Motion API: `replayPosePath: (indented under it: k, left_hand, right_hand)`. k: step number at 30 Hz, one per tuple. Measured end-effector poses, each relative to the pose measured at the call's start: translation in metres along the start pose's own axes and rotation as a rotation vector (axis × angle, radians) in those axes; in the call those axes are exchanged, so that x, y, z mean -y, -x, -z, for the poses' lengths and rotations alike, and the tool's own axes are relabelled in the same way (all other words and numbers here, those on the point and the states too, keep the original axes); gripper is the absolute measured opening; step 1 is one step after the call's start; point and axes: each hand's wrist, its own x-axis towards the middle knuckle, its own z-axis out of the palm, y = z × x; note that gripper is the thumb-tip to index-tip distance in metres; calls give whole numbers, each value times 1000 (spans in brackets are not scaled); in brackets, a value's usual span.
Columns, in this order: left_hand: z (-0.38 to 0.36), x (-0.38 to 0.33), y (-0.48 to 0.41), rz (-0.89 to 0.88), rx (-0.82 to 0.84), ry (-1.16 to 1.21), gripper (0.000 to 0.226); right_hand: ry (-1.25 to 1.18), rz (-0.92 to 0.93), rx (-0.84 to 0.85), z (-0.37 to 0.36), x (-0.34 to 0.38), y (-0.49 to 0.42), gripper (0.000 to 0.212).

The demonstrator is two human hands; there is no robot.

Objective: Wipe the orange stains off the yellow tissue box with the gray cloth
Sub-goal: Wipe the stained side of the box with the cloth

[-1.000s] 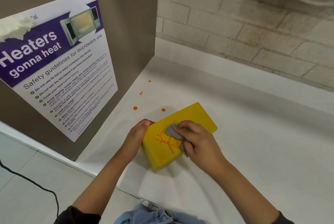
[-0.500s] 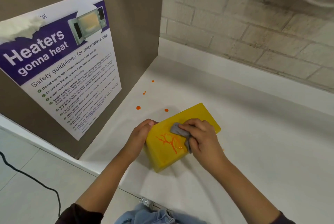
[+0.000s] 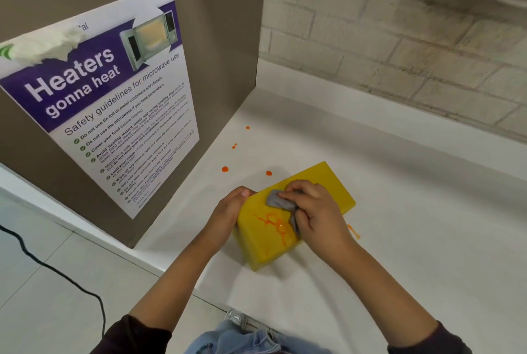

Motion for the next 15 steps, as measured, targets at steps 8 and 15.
replayPosePath:
  k: [8,15]
  left_hand:
    - [1,1,9,-112,52,55,37]
    - [2,0,11,-127,84,18,42]
  right_hand:
    - [-2,152,225,-11,16,-11,47]
    - [-20,79,173,2,1,-14,44]
